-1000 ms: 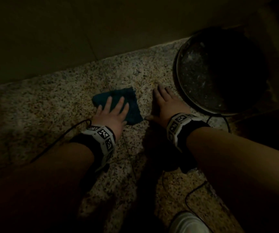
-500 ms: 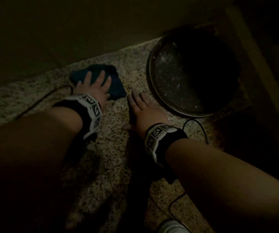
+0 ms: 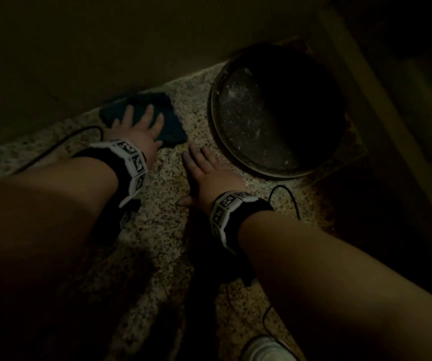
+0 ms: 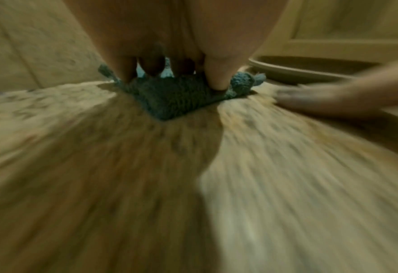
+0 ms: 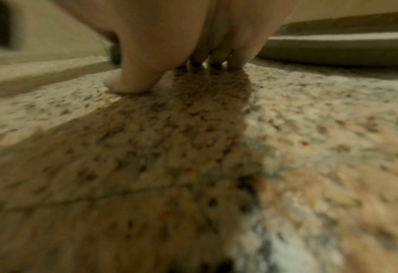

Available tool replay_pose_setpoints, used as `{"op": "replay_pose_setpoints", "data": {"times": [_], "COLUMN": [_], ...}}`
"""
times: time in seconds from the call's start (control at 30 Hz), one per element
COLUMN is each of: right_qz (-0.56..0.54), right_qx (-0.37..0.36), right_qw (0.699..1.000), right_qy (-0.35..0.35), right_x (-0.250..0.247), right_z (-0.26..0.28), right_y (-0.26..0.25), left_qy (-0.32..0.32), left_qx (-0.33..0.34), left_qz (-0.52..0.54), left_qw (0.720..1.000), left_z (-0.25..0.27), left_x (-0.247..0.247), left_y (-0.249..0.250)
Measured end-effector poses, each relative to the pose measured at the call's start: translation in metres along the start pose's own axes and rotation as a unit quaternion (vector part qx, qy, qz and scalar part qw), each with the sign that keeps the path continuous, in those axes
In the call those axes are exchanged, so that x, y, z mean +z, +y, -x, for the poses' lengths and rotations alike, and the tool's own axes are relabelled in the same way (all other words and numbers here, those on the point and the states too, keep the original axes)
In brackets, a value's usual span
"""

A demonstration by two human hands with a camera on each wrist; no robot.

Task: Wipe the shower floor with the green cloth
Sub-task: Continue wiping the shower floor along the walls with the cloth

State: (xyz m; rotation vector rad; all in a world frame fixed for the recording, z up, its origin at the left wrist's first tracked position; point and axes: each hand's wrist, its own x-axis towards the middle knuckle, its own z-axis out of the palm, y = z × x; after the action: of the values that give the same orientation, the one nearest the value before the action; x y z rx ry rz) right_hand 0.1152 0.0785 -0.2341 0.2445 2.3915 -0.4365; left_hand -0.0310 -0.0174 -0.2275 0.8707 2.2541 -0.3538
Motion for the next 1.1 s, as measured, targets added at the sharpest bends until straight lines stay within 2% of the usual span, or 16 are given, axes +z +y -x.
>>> {"op": "replay_pose_setpoints", "data": {"times": [0.27, 0.47, 0.7, 0.93, 1.1], "right_qz": [0.028, 0.055, 0.037, 0.016, 0.012], "right_qx": [-0.015, -0.009, -0.006, -0.043, -0.056], "right_qw": [0.999, 0.998, 0.999, 0.999, 0.998], "right_qy": [-0.034, -0.018, -0.017, 0.017, 0.04], "right_x": [-0.013, 0.001, 0.003, 0.008, 0.018], "right_z": [0.013, 0.039, 0.042, 0.04, 0.034], "right_y": [0.011, 0.04, 0.042, 0.049, 0.055], "left_qy": [-0.047, -0.057, -0.049, -0.011, -0.02], "left_qx": [0.015, 0.018, 0.034, 0.055, 0.054], "left_qz": [-0.05, -0.035, -0.048, -0.115, -0.163], "left_qw": [0.998, 0.998, 0.997, 0.992, 0.985], "left_z": [0.066, 0.072, 0.049, -0.018, -0.048], "left_x": [0.052, 0.064, 0.05, -0.013, -0.047], "left_y": [0.014, 0.018, 0.016, 0.037, 0.05]}}
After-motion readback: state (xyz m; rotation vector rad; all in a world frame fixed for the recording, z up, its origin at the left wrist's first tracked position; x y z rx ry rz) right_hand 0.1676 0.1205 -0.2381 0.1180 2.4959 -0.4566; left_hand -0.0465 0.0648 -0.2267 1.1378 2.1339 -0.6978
